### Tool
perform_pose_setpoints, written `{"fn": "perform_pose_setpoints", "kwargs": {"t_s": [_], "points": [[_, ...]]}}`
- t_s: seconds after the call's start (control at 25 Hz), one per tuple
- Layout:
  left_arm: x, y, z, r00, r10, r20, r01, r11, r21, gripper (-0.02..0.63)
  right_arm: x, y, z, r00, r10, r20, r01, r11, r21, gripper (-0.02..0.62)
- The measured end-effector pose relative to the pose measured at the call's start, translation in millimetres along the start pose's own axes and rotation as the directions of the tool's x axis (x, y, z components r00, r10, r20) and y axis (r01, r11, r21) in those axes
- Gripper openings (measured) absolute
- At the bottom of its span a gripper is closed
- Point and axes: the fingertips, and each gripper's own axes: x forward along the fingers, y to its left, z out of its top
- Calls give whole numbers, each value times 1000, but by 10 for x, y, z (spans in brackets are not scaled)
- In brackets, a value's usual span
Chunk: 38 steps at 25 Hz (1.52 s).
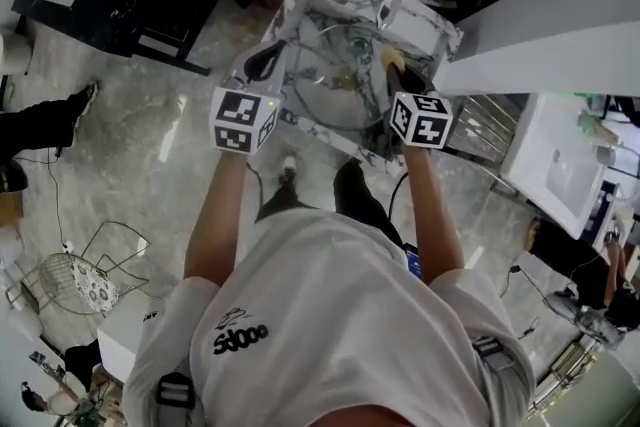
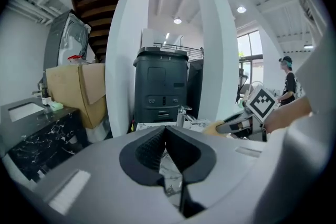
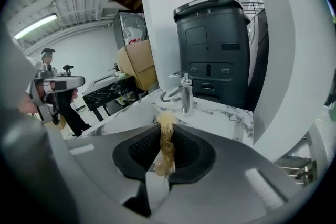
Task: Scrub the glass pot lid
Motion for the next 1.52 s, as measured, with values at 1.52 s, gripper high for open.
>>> {"fn": "perform_pose_setpoints", "kwargs": {"t_s": [1.52], "points": [[43,512,-972,953,219,-210,-255,953,-162,11,2064,367,-431,973,62,-224,-125,952,-280,52]]}}
